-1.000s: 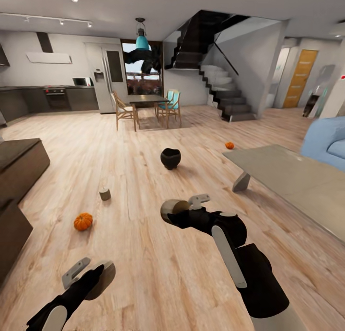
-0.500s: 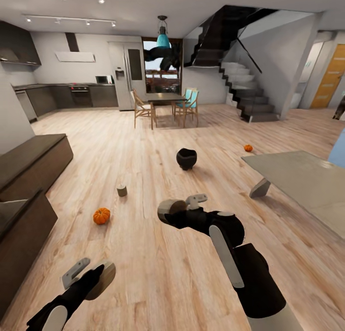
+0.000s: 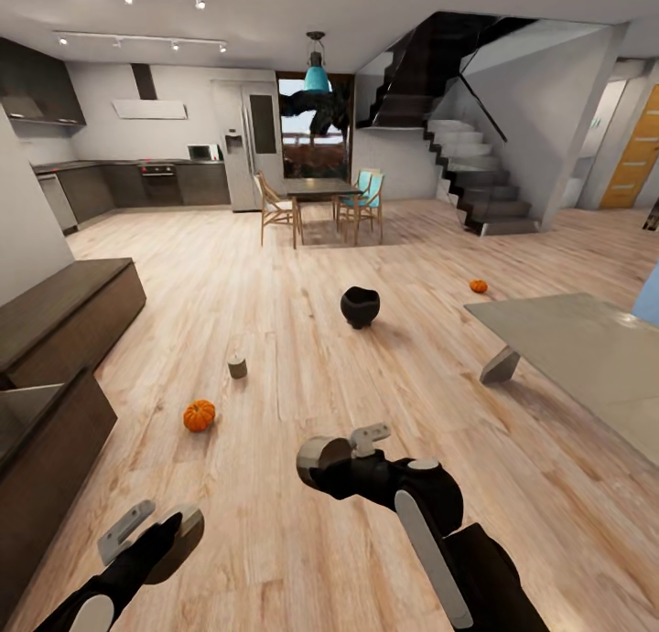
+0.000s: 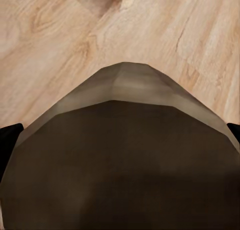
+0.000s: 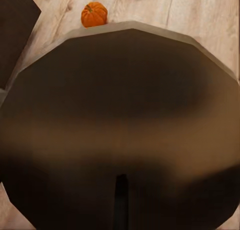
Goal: Place each of the two pumpkins and all three candles from the living room inside a cabinet in the living room (use any cabinet), then make sure every cabinet is closed, and position the cauldron so it is next to a table in the living room.
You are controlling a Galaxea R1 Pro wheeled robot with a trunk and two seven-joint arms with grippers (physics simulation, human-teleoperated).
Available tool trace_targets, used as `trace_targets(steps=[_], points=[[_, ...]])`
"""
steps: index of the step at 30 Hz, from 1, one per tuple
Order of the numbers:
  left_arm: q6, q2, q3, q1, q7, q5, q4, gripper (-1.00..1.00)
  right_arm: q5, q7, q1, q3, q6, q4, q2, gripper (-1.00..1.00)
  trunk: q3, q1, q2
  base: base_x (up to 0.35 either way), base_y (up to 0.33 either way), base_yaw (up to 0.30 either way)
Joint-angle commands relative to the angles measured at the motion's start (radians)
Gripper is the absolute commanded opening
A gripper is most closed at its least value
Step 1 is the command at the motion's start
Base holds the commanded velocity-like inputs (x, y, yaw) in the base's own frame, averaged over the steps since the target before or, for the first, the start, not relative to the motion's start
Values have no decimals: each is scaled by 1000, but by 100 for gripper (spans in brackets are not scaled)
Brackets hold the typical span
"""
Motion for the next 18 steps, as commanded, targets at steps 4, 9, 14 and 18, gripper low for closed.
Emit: trace_targets(steps=[4,9,14,18], points=[[75,-10,-5,2,11,4,-55,-100,-2,-5,-1,-3,-27,-1,4,-100,9,-12,21,0,0,116],[68,-15,-7,2,6,3,-52,-100,1,-29,0,1,-28,-1,3,-100,8,-12,21,0,0,271],[65,-15,-8,6,7,-2,-48,-100,2,-63,0,2,-28,-1,2,-100,6,-12,21,89,-54,291],[65,-15,-8,12,7,-3,-47,-100,2,-67,0,2,-29,-1,3,-100,5,-12,21,236,-142,294]])
